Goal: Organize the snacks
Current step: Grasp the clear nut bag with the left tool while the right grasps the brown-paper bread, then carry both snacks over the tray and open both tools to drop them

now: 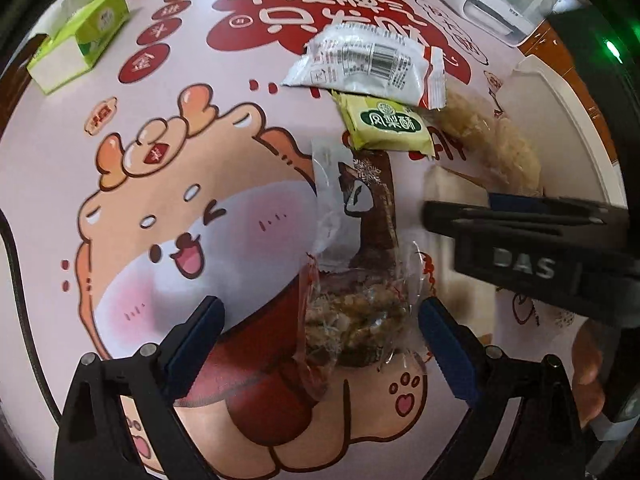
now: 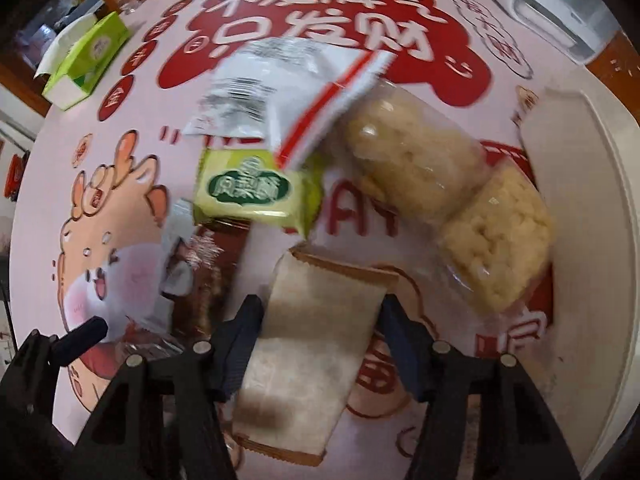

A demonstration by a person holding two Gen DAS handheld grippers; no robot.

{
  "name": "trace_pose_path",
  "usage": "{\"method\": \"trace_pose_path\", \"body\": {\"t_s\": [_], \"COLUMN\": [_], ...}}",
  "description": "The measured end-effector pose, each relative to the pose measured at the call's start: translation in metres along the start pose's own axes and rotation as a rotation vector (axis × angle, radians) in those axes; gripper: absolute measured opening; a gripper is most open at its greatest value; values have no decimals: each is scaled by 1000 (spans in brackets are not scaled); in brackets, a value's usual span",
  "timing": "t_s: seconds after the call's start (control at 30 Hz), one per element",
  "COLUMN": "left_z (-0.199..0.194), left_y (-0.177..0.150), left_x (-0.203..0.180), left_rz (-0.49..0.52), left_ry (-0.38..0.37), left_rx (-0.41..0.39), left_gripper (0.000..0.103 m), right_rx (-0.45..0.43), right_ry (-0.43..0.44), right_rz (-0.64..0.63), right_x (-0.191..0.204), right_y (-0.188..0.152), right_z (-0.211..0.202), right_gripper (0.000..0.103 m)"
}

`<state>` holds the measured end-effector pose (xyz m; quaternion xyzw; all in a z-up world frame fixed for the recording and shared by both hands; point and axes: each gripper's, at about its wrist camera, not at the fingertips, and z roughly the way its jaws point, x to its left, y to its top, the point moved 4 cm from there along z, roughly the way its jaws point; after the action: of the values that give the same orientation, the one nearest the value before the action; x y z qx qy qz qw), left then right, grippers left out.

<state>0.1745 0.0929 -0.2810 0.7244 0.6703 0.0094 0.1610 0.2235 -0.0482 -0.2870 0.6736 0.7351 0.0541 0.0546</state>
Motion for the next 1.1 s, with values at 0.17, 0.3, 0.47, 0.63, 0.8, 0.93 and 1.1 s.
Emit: {"method": "trace_pose_path", "body": {"t_s": [0.17,0.3,0.47,0.63,0.8,0.93,1.1], "left_z": [2,1,0,-33,-81,-120,-159], "left_y": [3,3,-3,-18,-18,-8,10], "left_x": [-7,-19,-23,-31,-58,-87,-129], "left_rz": [26,53,28,22,52,65,89], "left_ry": [39,33,58,80,98,101,94], "left_rx": [-6,-11,3,-36,-128,-220,-301], "left_gripper": [82,45,44,44,44,44,44], "right_rx": [5,1,-18,-74,-178,-270,-370], "right_ry": [13,46,102,175,251,290,320], "right_rz": [40,51,32,6,-31,-41,-40], "right_x": [-24,-33,-36,-37,-50,-70,-106], "right_y": [-16,-29,-48,-57,-53,-49,-56], "right_z": [-3,-6,-15,-48,-100,-133,-176], "right_gripper": [59,58,57,56,55,55,55]}}
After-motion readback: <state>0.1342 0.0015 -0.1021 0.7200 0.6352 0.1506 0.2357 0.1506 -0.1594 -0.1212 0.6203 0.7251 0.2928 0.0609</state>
